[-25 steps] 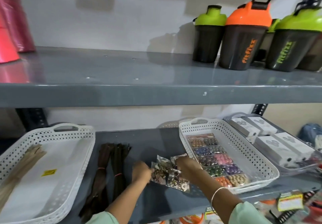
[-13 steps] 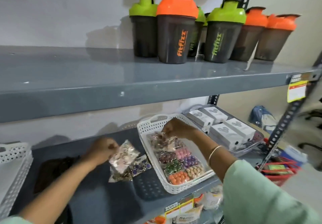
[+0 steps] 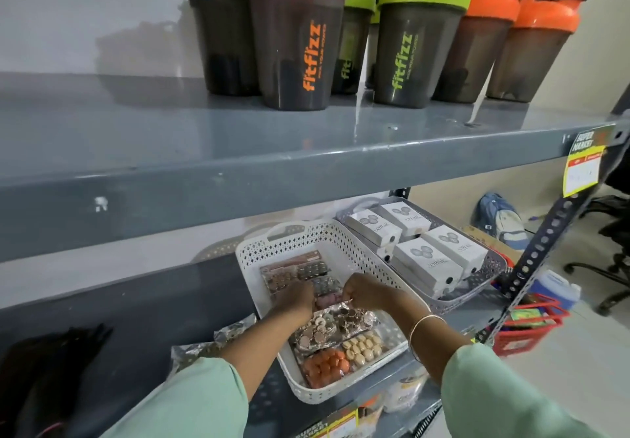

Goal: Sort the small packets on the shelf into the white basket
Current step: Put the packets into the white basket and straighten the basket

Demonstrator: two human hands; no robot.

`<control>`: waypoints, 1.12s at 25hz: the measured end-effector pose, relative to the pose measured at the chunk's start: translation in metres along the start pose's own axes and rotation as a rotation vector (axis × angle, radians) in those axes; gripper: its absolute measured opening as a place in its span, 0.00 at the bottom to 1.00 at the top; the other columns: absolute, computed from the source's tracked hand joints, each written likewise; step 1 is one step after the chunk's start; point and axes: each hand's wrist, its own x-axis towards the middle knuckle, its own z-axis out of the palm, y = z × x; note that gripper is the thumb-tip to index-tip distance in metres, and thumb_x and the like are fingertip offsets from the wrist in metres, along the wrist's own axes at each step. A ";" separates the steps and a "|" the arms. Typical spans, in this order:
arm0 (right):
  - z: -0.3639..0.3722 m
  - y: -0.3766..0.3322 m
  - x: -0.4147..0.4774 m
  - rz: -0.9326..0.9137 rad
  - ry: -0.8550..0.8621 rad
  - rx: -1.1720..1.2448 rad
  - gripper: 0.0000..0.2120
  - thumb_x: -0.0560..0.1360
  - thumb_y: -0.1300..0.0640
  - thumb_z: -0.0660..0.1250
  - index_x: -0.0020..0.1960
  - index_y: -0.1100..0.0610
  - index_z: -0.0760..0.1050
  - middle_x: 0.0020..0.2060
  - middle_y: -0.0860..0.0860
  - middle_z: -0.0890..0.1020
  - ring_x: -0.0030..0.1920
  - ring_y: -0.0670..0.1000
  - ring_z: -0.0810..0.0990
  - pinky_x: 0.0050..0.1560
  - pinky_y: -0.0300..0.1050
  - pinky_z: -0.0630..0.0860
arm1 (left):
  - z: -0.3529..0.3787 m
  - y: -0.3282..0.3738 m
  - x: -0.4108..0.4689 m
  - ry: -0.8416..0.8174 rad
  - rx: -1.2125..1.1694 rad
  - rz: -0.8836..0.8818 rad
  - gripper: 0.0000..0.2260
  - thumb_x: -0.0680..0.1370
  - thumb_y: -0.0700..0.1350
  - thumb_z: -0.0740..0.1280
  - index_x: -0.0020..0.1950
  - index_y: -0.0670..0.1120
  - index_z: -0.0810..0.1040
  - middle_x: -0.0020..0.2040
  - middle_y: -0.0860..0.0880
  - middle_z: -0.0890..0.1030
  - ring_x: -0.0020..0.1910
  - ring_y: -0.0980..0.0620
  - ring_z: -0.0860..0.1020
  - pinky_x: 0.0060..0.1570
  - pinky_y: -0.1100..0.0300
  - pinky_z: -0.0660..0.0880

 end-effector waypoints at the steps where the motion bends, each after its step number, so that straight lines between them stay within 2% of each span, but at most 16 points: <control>1: 0.003 0.002 0.001 -0.006 0.005 0.000 0.14 0.72 0.73 0.61 0.55 0.66 0.78 0.54 0.62 0.82 0.45 0.47 0.74 0.31 0.27 0.65 | 0.002 -0.003 0.003 -0.004 -0.003 -0.003 0.08 0.77 0.33 0.58 0.47 0.35 0.76 0.70 0.37 0.70 0.56 0.46 0.79 0.48 0.58 0.79; 4: 0.000 0.000 -0.003 -0.040 0.066 0.038 0.13 0.72 0.72 0.62 0.53 0.65 0.79 0.55 0.60 0.82 0.51 0.52 0.80 0.45 0.34 0.75 | -0.002 -0.010 0.000 -0.018 -0.042 0.015 0.09 0.76 0.32 0.61 0.38 0.40 0.75 0.64 0.39 0.76 0.63 0.44 0.76 0.60 0.55 0.77; 5: -0.003 -0.002 -0.005 -0.058 0.101 0.065 0.12 0.72 0.71 0.64 0.54 0.65 0.79 0.55 0.60 0.82 0.54 0.54 0.80 0.52 0.39 0.76 | -0.008 -0.011 -0.004 -0.018 -0.072 0.057 0.10 0.75 0.33 0.64 0.35 0.42 0.75 0.59 0.40 0.79 0.61 0.44 0.77 0.61 0.54 0.75; 7: -0.013 -0.012 -0.007 -0.083 0.179 0.122 0.10 0.73 0.69 0.66 0.54 0.65 0.79 0.55 0.60 0.82 0.56 0.54 0.81 0.59 0.44 0.76 | -0.027 -0.017 -0.019 0.052 -0.216 0.133 0.05 0.75 0.36 0.67 0.39 0.40 0.79 0.51 0.41 0.83 0.53 0.46 0.81 0.58 0.52 0.76; 10: -0.025 -0.052 -0.001 -0.150 0.269 0.193 0.11 0.73 0.70 0.64 0.52 0.64 0.80 0.52 0.59 0.83 0.52 0.54 0.81 0.56 0.40 0.76 | -0.062 -0.049 -0.048 0.285 -0.370 0.133 0.05 0.75 0.37 0.66 0.43 0.39 0.82 0.46 0.40 0.85 0.45 0.47 0.82 0.52 0.52 0.78; 13: -0.022 -0.116 0.004 -0.328 0.257 0.201 0.08 0.72 0.70 0.67 0.50 0.67 0.80 0.50 0.62 0.84 0.52 0.57 0.82 0.57 0.47 0.77 | -0.087 -0.107 -0.078 0.410 -0.342 -0.030 0.07 0.75 0.36 0.66 0.41 0.39 0.83 0.44 0.40 0.85 0.46 0.47 0.82 0.50 0.53 0.76; 15: -0.011 -0.154 0.010 -0.407 0.202 0.127 0.10 0.71 0.71 0.66 0.51 0.70 0.80 0.53 0.64 0.82 0.55 0.59 0.80 0.56 0.43 0.74 | -0.091 -0.144 -0.094 0.322 -0.339 -0.120 0.10 0.73 0.33 0.68 0.32 0.38 0.81 0.33 0.43 0.82 0.36 0.54 0.79 0.42 0.56 0.73; 17: 0.008 -0.180 0.020 -0.382 0.117 0.087 0.12 0.72 0.72 0.63 0.53 0.69 0.79 0.56 0.63 0.80 0.57 0.60 0.78 0.51 0.37 0.73 | -0.085 -0.166 -0.106 0.183 -0.297 -0.169 0.18 0.73 0.34 0.69 0.24 0.44 0.73 0.25 0.48 0.77 0.25 0.64 0.70 0.31 0.62 0.65; 19: 0.028 -0.194 0.028 -0.293 0.032 0.024 0.13 0.75 0.67 0.60 0.58 0.66 0.76 0.59 0.61 0.78 0.60 0.59 0.77 0.55 0.41 0.73 | -0.077 -0.168 -0.112 0.108 -0.159 -0.209 0.14 0.74 0.39 0.68 0.27 0.44 0.77 0.26 0.51 0.78 0.25 0.63 0.68 0.22 0.71 0.59; 20: 0.036 -0.197 0.031 -0.238 0.000 -0.024 0.14 0.76 0.65 0.58 0.60 0.64 0.74 0.59 0.60 0.78 0.60 0.59 0.76 0.57 0.43 0.73 | -0.073 -0.167 -0.113 0.097 -0.123 -0.234 0.14 0.74 0.41 0.67 0.27 0.45 0.75 0.22 0.51 0.76 0.25 0.61 0.67 0.19 0.70 0.60; 21: 0.043 -0.201 0.034 -0.203 -0.027 -0.077 0.14 0.77 0.63 0.58 0.60 0.63 0.73 0.60 0.59 0.78 0.61 0.58 0.76 0.56 0.44 0.72 | -0.069 -0.166 -0.115 0.095 -0.115 -0.254 0.16 0.74 0.42 0.66 0.26 0.46 0.73 0.21 0.51 0.76 0.24 0.60 0.68 0.18 0.69 0.61; 22: 0.048 -0.203 0.036 -0.181 -0.040 -0.113 0.14 0.77 0.62 0.57 0.61 0.63 0.73 0.60 0.59 0.78 0.60 0.57 0.76 0.56 0.44 0.71 | -0.066 -0.165 -0.116 0.105 -0.147 -0.282 0.15 0.74 0.41 0.65 0.27 0.46 0.74 0.24 0.50 0.79 0.27 0.56 0.74 0.21 0.71 0.62; 24: 0.050 -0.204 0.036 -0.182 -0.039 -0.157 0.14 0.77 0.61 0.57 0.60 0.63 0.73 0.59 0.59 0.78 0.60 0.57 0.77 0.58 0.44 0.72 | -0.063 -0.165 -0.113 0.171 -0.295 -0.347 0.10 0.74 0.37 0.64 0.36 0.40 0.83 0.37 0.41 0.85 0.41 0.46 0.83 0.36 0.60 0.75; 25: 0.049 -0.206 0.036 -0.198 -0.041 -0.160 0.13 0.77 0.62 0.58 0.60 0.64 0.73 0.59 0.60 0.79 0.59 0.58 0.77 0.58 0.45 0.73 | -0.062 -0.168 -0.114 0.194 -0.414 -0.371 0.08 0.74 0.35 0.65 0.39 0.37 0.83 0.37 0.38 0.83 0.42 0.44 0.82 0.43 0.54 0.78; 26: 0.044 -0.208 0.034 -0.212 -0.045 -0.132 0.13 0.77 0.62 0.58 0.58 0.65 0.74 0.58 0.61 0.79 0.58 0.59 0.77 0.58 0.46 0.73 | -0.065 -0.172 -0.116 0.204 -0.541 -0.388 0.07 0.74 0.33 0.66 0.37 0.35 0.82 0.33 0.39 0.80 0.38 0.44 0.81 0.45 0.50 0.80; 28: 0.025 -0.210 0.028 -0.268 -0.005 -0.029 0.11 0.75 0.66 0.61 0.54 0.67 0.77 0.54 0.63 0.81 0.55 0.60 0.79 0.54 0.45 0.74 | -0.080 -0.180 -0.122 0.249 -0.755 -0.401 0.13 0.73 0.29 0.66 0.30 0.40 0.76 0.30 0.43 0.75 0.30 0.49 0.75 0.34 0.56 0.81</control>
